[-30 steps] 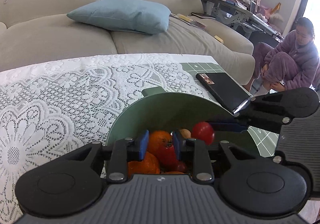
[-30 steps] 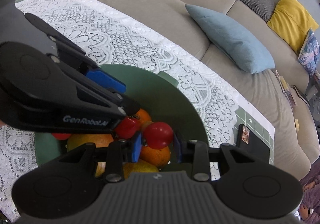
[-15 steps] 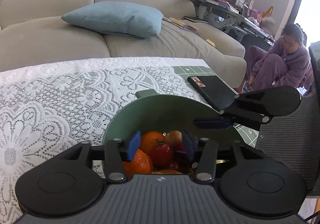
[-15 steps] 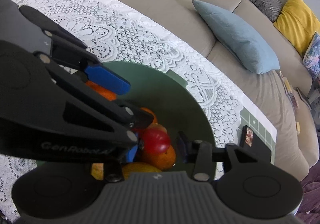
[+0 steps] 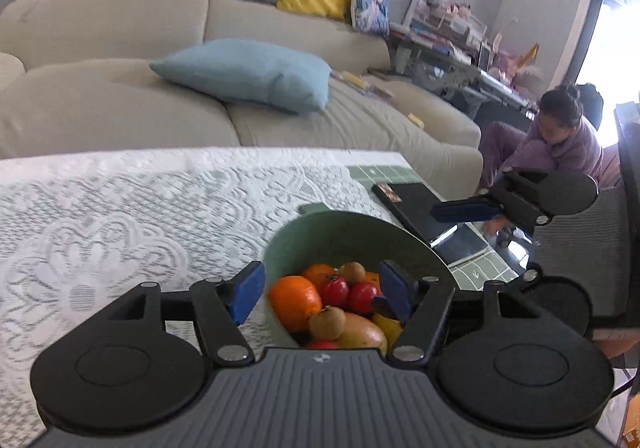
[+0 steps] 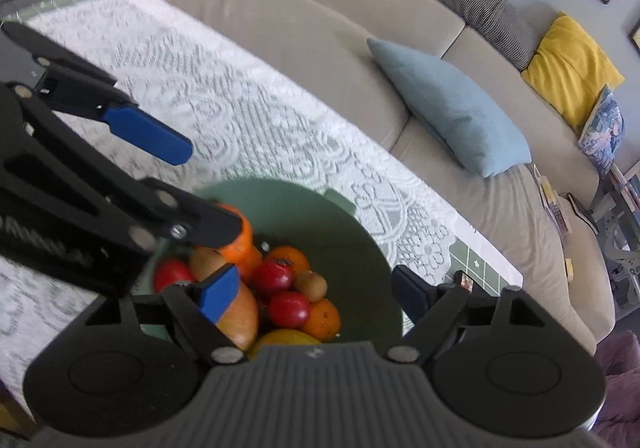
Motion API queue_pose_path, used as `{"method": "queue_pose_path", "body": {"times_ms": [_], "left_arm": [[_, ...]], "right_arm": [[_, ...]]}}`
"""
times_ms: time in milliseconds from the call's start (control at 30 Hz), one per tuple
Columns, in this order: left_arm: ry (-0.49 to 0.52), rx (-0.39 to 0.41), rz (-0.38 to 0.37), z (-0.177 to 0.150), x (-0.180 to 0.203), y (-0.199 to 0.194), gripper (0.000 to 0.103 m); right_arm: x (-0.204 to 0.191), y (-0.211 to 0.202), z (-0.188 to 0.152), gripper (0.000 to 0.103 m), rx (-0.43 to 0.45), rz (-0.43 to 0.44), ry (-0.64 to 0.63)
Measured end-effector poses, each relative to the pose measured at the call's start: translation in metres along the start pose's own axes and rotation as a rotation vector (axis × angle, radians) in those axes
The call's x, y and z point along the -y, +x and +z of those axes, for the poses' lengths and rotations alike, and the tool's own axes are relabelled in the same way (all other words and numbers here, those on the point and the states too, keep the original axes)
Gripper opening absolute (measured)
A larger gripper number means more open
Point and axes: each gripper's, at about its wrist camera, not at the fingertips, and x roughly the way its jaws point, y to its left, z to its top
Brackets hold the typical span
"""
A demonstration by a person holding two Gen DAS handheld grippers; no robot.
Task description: Organize fruits
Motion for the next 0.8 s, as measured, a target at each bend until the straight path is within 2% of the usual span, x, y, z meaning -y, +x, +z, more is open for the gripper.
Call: {"method": "queue_pose_path", "body": {"times_ms": [67,167,233,467,600,700,800], "left_arm": [[0.004,0.031,0.023,-0.004,-0.006,-0.018,0.077],[0.012,0.085,0.083,-0.011,-0.016,-0.045,0.077],[0.031,0.125,0.12,-0.018,-0.021,-0.062,0.077],[0.064,0.167,0.256,-0.038,-0.034,-0.106,0.082],[0.081,0.212,0.348,-0.052,-0.041,-0.124,0.083],[0.111,0.255,0.425,-0.068,-0.044,-0.135,0.086],[0.108,0.278,0.455,-0.084,-0.048,-0.142,0.087]], "right_arm": [[-0.008,-0.014,-0.001,0.085,0.036,0.0,0.033],[-0.018,-0.034,-0.003,0.093,0.096,0.02,0.119],[-0.025,-0.045,-0.004,0.095,0.14,0.039,0.195],[-0.051,-0.074,-0.009,0.099,0.33,0.12,0.475],[-0.079,-0.081,-0.016,0.099,0.421,0.103,0.567],[-0.105,-0.085,-0.022,0.099,0.465,0.042,0.595],[-0.13,-0.082,-0.03,0.099,0.477,0.004,0.602]]}}
